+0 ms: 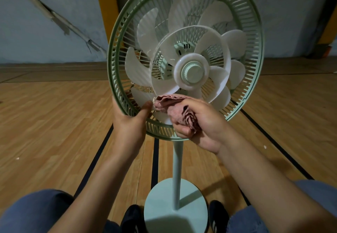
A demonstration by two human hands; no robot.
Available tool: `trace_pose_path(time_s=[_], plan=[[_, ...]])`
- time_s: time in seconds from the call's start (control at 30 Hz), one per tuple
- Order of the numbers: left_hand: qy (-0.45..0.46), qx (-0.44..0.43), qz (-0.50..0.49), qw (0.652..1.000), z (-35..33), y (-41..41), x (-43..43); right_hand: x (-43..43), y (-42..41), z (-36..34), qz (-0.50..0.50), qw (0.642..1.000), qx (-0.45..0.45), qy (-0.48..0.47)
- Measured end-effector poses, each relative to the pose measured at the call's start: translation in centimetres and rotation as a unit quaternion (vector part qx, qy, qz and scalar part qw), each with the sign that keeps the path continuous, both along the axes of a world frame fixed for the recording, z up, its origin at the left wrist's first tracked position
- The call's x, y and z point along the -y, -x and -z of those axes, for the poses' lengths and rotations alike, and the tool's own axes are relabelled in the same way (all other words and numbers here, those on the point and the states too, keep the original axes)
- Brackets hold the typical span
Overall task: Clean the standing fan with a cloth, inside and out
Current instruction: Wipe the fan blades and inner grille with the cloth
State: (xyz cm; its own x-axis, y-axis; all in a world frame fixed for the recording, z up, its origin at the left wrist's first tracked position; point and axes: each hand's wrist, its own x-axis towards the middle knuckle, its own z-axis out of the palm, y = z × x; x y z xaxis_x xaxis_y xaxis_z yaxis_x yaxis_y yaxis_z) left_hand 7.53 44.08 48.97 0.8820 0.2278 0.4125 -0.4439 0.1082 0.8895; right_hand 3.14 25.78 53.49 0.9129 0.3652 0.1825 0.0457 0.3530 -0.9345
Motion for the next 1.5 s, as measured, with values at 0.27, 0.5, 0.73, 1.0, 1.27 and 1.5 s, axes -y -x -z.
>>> trace_pose_path(time_s=[0.27,0.5,0.73,1.0,1.27,1.5], plan=[[-0.009,0.010,-0.004,1.000,-0.1,-0.7,-0.4,2.6,0.1,-0.8,0.181,0.897,0.136,0.380],[-0.001,0.013,0.007,1.000,0.1,-1.4,-0.9,6.1,0.5,-2.1,0.262,0.798,0.186,0.509],[-0.003,0.019,0.015,1.000,0.2,-1.6,-1.0,6.7,1.2,-3.4,0.353,0.717,0.267,0.539],[0.004,0.020,0.014,1.000,0.2,-1.6,-0.9,5.3,0.9,-1.7,0.284,0.730,0.240,0.574],[0.013,0.025,0.008,1.000,0.4,-1.5,-0.5,2.4,0.5,-0.1,0.251,0.803,0.222,0.493],[0.008,0.025,-0.013,1.000,0.7,-1.6,-0.1,-0.5,0.1,1.1,0.271,0.823,0.255,0.429]])
